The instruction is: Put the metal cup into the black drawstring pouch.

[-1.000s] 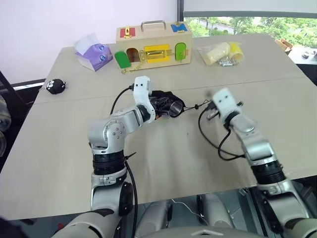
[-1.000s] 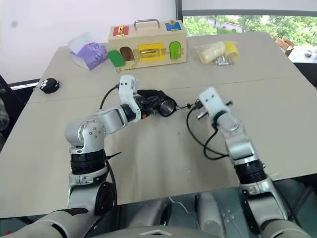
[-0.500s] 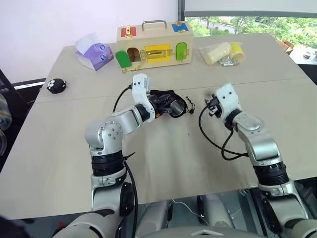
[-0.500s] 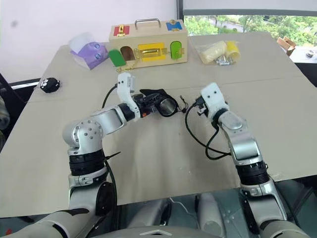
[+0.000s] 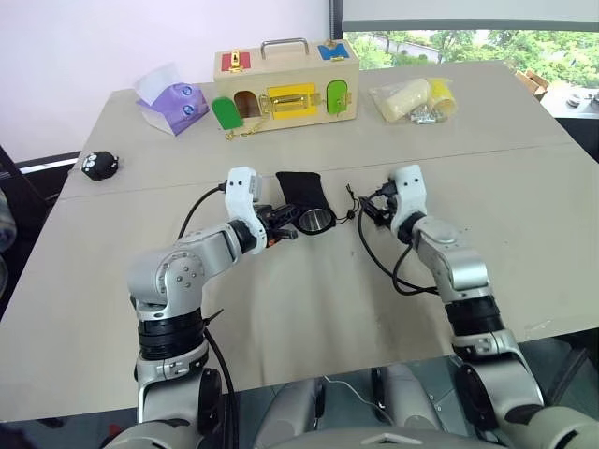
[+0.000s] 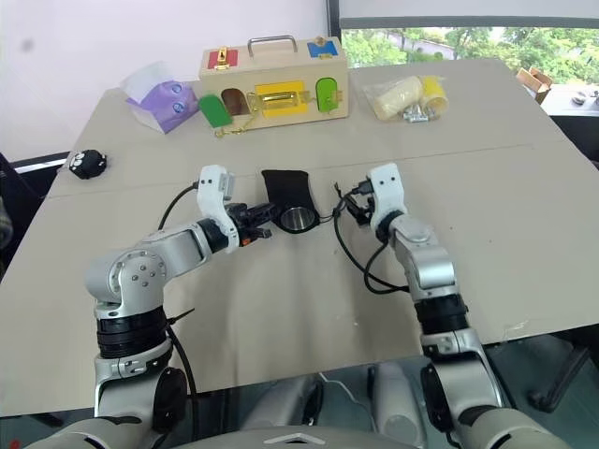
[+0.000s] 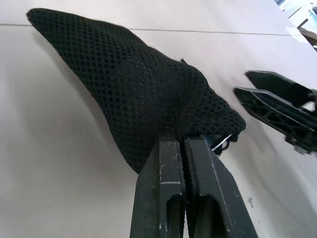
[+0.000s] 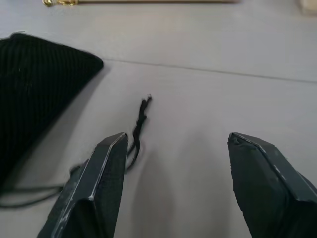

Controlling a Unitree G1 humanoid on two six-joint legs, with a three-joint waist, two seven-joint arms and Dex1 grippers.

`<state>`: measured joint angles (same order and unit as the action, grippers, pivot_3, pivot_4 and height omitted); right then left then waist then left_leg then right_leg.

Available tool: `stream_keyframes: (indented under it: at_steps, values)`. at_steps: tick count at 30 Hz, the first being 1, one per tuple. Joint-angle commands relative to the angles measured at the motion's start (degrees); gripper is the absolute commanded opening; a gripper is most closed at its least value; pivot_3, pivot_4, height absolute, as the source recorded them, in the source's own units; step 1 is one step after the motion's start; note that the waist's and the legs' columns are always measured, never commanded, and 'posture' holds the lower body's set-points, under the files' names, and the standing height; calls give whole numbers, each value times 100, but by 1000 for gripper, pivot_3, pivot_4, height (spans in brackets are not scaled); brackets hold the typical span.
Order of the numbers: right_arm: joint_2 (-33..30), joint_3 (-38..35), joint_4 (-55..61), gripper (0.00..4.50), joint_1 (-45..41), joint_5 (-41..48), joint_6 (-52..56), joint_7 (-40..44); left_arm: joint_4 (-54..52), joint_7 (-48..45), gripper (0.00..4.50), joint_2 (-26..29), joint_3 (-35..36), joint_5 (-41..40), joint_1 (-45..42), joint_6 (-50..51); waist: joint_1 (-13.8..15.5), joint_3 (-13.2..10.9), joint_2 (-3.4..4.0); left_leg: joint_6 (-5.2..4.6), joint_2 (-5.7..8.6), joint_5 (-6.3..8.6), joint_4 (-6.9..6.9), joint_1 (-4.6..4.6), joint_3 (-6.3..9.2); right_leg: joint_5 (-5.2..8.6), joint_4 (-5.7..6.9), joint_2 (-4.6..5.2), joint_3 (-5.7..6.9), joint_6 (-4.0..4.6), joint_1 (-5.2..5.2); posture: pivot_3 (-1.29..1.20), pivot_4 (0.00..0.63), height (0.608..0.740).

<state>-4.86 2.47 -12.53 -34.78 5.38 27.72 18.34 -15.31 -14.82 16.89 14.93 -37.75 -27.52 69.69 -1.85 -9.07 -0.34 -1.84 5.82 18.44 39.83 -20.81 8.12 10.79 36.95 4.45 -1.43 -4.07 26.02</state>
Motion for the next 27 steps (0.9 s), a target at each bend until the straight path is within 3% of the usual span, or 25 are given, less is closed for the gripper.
stream_keyframes:
  at_steps: [1, 9, 16, 20, 21, 24, 27]
  values:
    - [95, 70, -764, 3221, -458, -84, -554, 27, -333, 64, 0, -17, 11, -104, -28, -17, -24, 0, 0, 0, 0, 0, -1, 0, 0, 0, 0, 0, 0, 0, 0, 0, 150, 710]
    - [300, 166, -3347, 3221, -1547, -336, -1789, 225, -433, 196, 0, -57, 38, -147, -5, -48, -75, 0, 0, 0, -1, 0, -4, 5, -8, -2, -1, -1, -8, 3, 1, 0, 150, 710]
    - [454, 335, -4284, 3221, -1819, -599, -2258, 524, -475, 255, 0, -44, 68, -163, 2, -60, -129, 2, -1, 0, -4, 0, -4, 9, -10, -4, 0, -5, -13, 4, 0, 0, 150, 710]
    - [434, 450, -4469, 2044, -1766, -805, -2253, 549, -500, 275, 0, -31, 88, -176, 5, -57, -179, 6, 0, 4, -10, -2, -4, 16, -9, -5, 9, -12, -14, 7, -1, 0, 150, 710]
    - [425, 483, -4473, 1360, -1742, -847, -2277, 570, -507, 276, 0, -28, 96, -180, 8, -56, -187, 8, 0, 4, -11, -2, -4, 16, -9, -5, 10, -13, -15, 7, -1, 0, 150, 710]
    - [368, 620, -4421, 84, -1651, -1003, -2387, 575, -503, 274, 0, -19, 74, -160, 12, -70, -191, 12, 0, 5, -9, -3, -3, 18, -10, -6, 10, -12, -16, 8, -4, 0, 150, 710]
    - [338, 480, -4311, 84, -1651, -901, -2404, 470, -495, 281, 0, -32, 50, -157, -10, -70, -179, 14, -1, 8, -9, -4, 1, 21, -8, -8, 11, -13, -14, 11, -10, 0, 150, 710]
